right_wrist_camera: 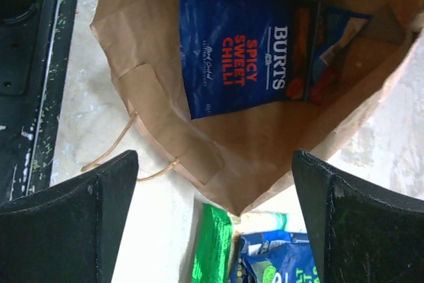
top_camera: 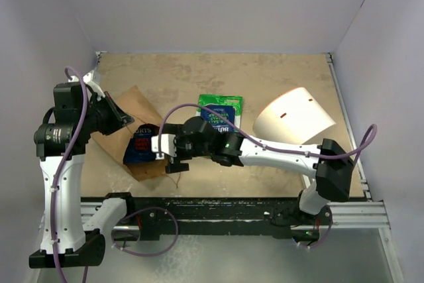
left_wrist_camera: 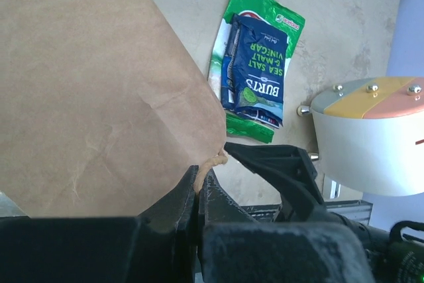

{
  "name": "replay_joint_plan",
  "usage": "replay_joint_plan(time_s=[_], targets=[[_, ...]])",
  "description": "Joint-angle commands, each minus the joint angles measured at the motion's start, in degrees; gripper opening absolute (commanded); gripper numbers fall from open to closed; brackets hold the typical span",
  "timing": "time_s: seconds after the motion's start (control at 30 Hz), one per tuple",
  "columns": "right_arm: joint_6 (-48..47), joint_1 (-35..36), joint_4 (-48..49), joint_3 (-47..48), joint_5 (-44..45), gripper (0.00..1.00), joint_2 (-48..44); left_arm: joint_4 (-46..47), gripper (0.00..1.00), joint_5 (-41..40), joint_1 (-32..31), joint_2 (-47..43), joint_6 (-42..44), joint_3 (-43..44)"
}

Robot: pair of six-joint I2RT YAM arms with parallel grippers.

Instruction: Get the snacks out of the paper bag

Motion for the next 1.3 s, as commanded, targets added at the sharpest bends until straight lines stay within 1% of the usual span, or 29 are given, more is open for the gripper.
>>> replay_joint_plan(time_s=[0.0, 0.1, 0.17, 0.2, 0.27, 0.3, 0.33, 0.43, 0.53, 0.63, 0.8, 0.87, 0.93, 1.0, 1.07, 1.17, 1.2, 1.27], targets=[[1.1, 1.2, 3.0, 3.2, 8.0, 0.99, -4.6, -0.1, 0.0, -2.3, -0.1, -0.8, 0.9, 3.1], [5.7, 1.2, 12.6, -2.8, 9.2, 1.0, -8.1, -0.1, 0.0, -3.3, -0.1, -0.8, 1.4, 3.5], [8.1, 1.2, 13.9, -4.8, 11.9, 1.0, -7.8, -0.1, 0.0, -4.0, -0.1, -0.7, 1.8, 3.6], [8.2, 1.2, 11.8, -4.4, 12.3, 0.99, -6.9, -0.3, 0.0, -4.5, -0.1, -0.6, 1.9, 3.7], [7.7, 1.1, 6.8, -3.2, 6.1, 0.99, -5.3, -0.4, 0.0, -5.1, -0.1, -0.5, 2.2, 3.6], [6.5, 1.1, 7.7, -3.5, 5.9, 0.99, -4.7, -0.3, 0.0, -5.2, -0.1, -0.5, 2.3, 3.7], [6.6, 1.1, 10.0, -4.3, 6.8, 0.99, -4.4, -0.2, 0.0, -5.3, -0.1, -0.4, 2.4, 3.9], [10.8, 1.2, 17.6, -7.3, 5.6, 1.0, -3.9, -0.1, 0.0, -5.4, -0.1, -0.4, 2.6, 4.1], [12.3, 1.4, 21.7, -7.8, 3.2, 1.0, -1.9, -0.1, 0.0, -5.2, -0.1, -0.4, 2.7, 4.0], [11.4, 1.6, 21.7, -6.5, 0.8, 1.0, 1.5, 0.2, 0.0, -4.9, -0.1, 0.2, 3.1, 3.8], [6.5, 3.5, 25.9, -6.6, 1.9, 1.0, 5.0, 0.8, 0.0, -3.8, -0.1, 1.5, 3.7, 4.1], [3.6, 4.5, 26.2, -5.7, 3.0, 0.96, 6.6, 0.9, 0.0, -3.4, -0.1, 2.1, 3.8, 4.7], [1.1, 5.7, 27.8, -5.7, 5.5, 0.92, 7.7, 0.6, 0.0, -3.2, -0.1, 2.7, 4.1, 5.7], [-1.4, 6.2, 30.1, -6.3, 6.1, 0.87, 8.6, 0.3, 0.0, -3.1, -0.1, 3.1, 4.4, 6.3], [-3.5, 6.3, 32.3, -6.0, 6.2, 0.79, 10.2, -0.2, 0.0, -2.9, -0.1, 3.3, 4.9, 6.5], [-4.1, 6.3, 35.0, -4.2, 9.1, 0.58, 14.3, -0.6, 0.0, -2.6, -0.1, 3.5, 5.4, 6.2], [-3.6, 6.3, 34.5, -3.0, 8.2, 0.54, 15.8, -0.6, 0.0, -2.4, -0.1, 3.5, 5.5, 5.9], [-5.3, 6.2, 33.6, -0.2, 7.9, 0.51, 18.8, -1.0, 0.0, -2.0, -0.1, 3.7, 5.9, 5.5]])
